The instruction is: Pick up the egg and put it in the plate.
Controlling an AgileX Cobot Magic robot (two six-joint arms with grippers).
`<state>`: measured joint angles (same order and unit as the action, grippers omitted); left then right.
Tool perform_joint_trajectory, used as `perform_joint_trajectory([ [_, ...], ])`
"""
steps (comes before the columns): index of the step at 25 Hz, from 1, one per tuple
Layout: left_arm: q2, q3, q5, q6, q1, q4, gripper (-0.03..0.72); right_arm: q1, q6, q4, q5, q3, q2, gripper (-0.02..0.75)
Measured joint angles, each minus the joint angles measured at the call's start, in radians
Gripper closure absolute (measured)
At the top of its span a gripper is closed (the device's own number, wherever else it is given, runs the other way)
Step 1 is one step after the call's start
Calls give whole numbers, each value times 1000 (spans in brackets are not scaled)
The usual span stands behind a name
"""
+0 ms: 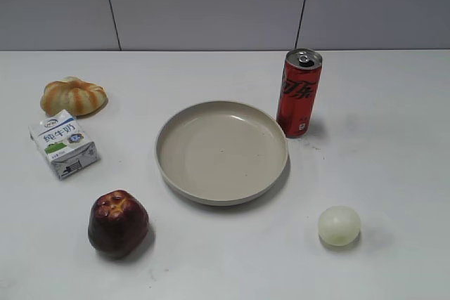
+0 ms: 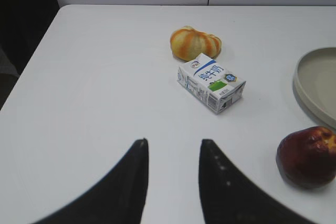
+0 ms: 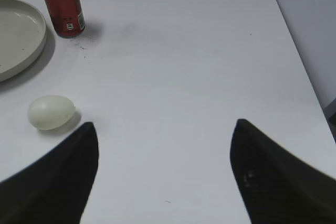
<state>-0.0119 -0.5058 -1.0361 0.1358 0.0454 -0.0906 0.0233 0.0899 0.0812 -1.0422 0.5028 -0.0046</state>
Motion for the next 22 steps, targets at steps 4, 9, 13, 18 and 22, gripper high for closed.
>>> perform_joint_trajectory([
  [4, 0, 0, 0, 0, 0, 0, 448, 0, 0, 0, 0, 0, 0, 146],
  [9, 0, 0, 0, 0, 0, 0, 448, 0, 0, 0, 0, 0, 0, 146],
  [13, 0, 0, 0, 0, 0, 0, 448, 0, 0, 0, 0, 0, 0, 146],
  [18, 0, 0, 0, 0, 0, 0, 448, 0, 13, 14, 9, 5, 44, 146],
  [22, 0, 0, 0, 0, 0, 0, 448, 0, 102, 74, 29, 21, 164, 146],
])
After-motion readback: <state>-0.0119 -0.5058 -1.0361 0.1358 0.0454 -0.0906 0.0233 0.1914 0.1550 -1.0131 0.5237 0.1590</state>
